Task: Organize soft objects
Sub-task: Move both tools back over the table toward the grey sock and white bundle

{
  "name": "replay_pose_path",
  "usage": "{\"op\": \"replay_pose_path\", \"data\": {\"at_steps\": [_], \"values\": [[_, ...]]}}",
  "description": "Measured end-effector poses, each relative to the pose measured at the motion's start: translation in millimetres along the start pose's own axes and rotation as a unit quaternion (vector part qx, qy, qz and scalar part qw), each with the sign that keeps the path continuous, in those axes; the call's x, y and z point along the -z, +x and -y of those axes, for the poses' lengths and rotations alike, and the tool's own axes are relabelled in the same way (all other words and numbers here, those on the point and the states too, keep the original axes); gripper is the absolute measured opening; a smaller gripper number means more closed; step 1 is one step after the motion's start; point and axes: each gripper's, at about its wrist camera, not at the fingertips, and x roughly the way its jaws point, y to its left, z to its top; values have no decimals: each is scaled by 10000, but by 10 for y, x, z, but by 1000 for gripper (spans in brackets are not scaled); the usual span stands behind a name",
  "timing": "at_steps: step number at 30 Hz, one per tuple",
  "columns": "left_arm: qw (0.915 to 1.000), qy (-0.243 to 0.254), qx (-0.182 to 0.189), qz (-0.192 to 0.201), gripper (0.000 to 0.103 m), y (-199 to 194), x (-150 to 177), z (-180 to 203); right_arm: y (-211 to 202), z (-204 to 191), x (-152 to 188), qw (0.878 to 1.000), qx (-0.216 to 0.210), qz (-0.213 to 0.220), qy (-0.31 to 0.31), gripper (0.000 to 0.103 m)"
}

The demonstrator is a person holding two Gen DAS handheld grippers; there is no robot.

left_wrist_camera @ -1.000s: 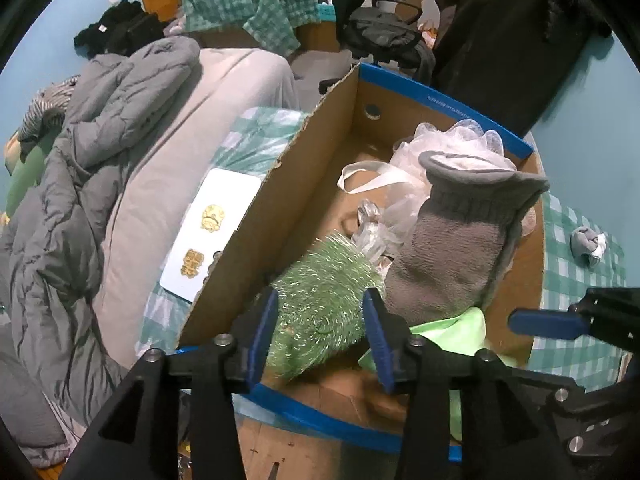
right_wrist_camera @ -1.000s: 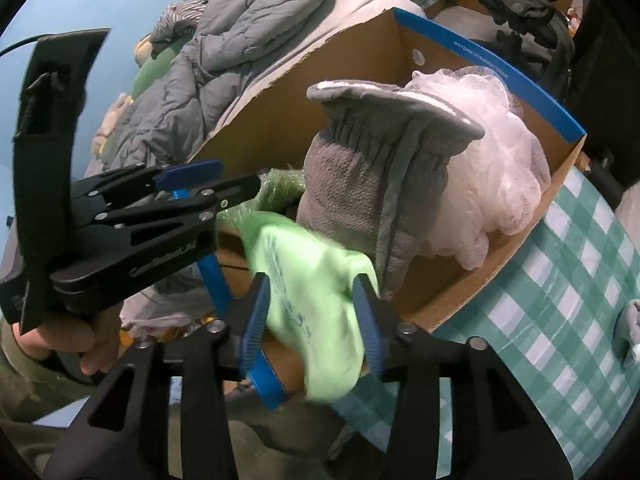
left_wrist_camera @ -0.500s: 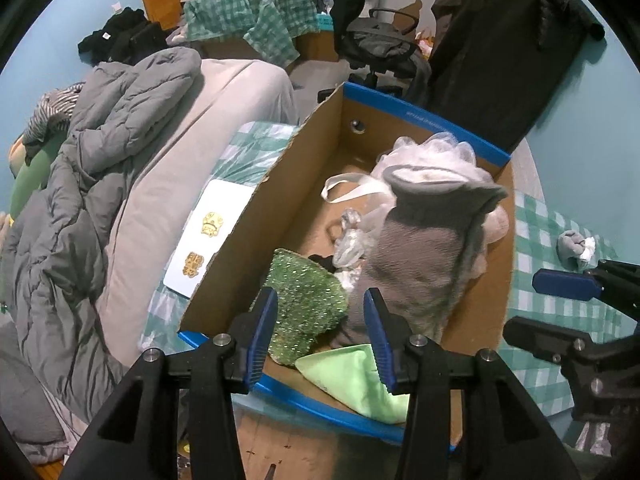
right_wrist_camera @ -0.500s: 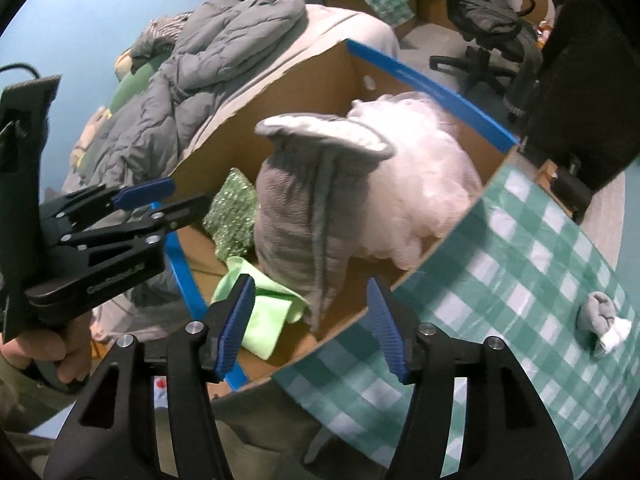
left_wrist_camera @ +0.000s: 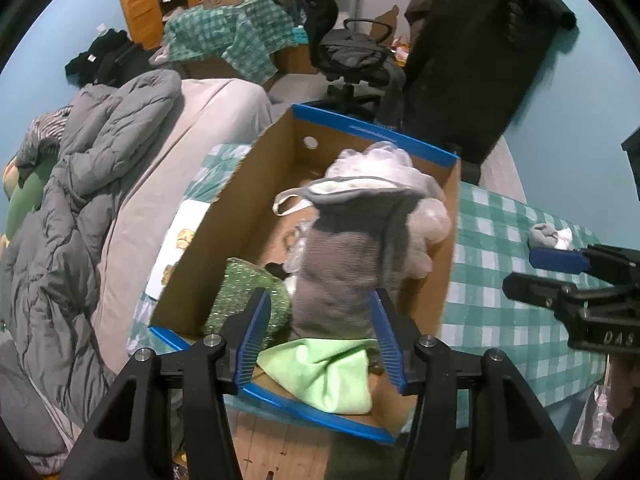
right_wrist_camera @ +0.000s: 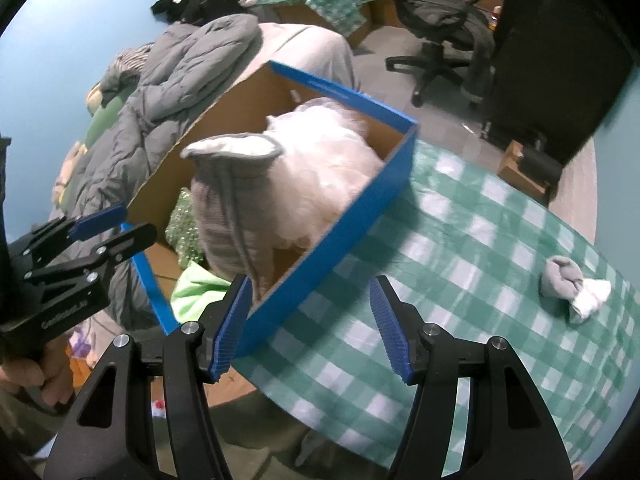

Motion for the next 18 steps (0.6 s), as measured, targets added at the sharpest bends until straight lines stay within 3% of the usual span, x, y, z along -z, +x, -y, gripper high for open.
{"op": "replay_pose_path", "data": {"at_steps": [7, 18], "values": [[9996, 236, 135, -13, 54, -28, 14, 281, -152, 302, 110, 9995, 164, 63, 271, 64], [9975, 611, 361, -58, 68, -10, -4, 694, -364, 775, 332, 9963, 449, 105, 727, 64]]}}
